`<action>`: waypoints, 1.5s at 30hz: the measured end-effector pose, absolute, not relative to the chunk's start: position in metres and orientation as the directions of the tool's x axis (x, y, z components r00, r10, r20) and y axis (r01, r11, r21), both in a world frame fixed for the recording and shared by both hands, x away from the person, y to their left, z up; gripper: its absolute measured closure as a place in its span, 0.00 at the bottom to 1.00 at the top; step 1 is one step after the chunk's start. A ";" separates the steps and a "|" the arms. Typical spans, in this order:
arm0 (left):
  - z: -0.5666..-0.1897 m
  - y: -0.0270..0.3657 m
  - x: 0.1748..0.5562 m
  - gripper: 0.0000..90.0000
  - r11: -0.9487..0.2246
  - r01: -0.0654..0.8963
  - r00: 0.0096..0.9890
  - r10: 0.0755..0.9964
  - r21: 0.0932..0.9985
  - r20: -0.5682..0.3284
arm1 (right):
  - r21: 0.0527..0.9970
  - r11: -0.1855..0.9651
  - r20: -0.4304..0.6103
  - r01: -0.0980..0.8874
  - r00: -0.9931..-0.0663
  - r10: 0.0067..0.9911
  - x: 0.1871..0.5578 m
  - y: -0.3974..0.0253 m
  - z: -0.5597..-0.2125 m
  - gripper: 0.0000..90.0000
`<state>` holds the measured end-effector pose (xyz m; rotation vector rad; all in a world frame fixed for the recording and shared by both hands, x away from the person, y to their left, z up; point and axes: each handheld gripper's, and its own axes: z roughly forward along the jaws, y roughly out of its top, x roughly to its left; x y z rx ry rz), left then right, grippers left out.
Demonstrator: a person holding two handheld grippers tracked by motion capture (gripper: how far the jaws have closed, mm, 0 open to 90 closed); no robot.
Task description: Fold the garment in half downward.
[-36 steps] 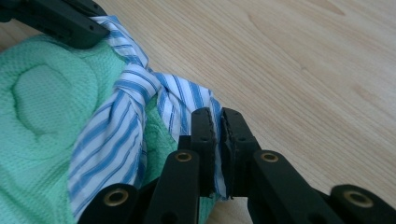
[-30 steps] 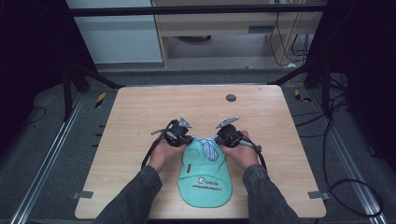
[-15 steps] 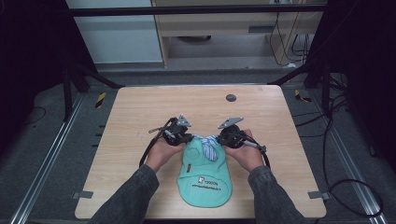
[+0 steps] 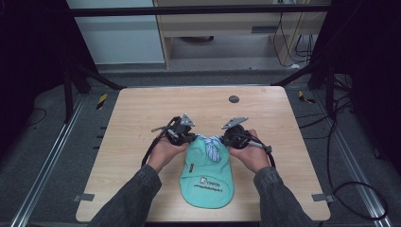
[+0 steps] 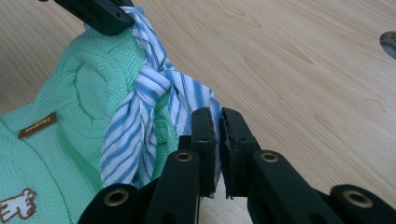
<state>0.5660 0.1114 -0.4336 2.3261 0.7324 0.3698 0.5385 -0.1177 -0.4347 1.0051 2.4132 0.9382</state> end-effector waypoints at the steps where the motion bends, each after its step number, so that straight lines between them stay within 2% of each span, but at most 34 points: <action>1: -0.433 0.112 0.566 0.96 -0.624 0.405 0.803 0.592 0.668 0.066 | 0.695 0.528 -0.075 0.489 -0.680 0.729 0.538 -0.118 -0.433 0.94; 45: -0.401 0.123 0.570 0.96 -0.619 0.379 0.798 0.595 0.688 0.097 | 0.694 0.567 -0.122 0.444 -0.703 0.700 0.545 -0.105 -0.400 0.93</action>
